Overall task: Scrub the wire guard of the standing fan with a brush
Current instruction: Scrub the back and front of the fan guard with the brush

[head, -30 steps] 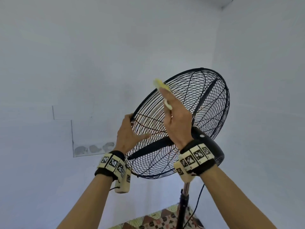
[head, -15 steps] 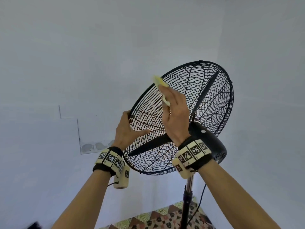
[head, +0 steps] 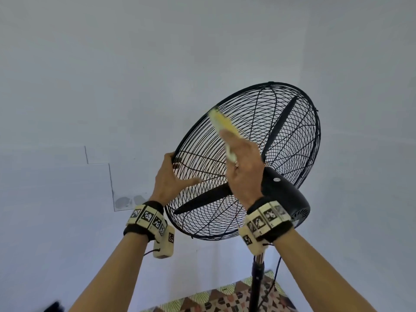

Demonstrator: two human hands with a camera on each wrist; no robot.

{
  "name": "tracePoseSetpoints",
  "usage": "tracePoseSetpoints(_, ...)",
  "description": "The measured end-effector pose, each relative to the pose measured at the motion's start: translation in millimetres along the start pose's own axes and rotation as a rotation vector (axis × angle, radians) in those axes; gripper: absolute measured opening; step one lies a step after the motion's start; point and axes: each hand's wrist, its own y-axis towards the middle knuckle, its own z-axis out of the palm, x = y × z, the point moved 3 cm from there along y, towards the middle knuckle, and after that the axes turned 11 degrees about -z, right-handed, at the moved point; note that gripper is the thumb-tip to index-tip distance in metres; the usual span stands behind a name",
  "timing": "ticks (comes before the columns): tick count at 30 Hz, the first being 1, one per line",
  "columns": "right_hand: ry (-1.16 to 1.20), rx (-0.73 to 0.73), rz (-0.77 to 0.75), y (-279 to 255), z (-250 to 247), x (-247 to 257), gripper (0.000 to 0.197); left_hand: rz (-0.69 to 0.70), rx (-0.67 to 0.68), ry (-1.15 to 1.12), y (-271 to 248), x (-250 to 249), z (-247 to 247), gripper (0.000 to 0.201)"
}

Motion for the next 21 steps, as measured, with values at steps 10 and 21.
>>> tracePoseSetpoints(10, 0.116, -0.005, -0.009, -16, -12, -9, 0.043, -0.008, 0.018, 0.002, -5, -3, -3, 0.103)
tracePoseSetpoints(21, 0.264, -0.025, 0.088, -36, -21, -9, 0.037, -0.206, 0.325, -0.051, 18, -29, -32, 0.06)
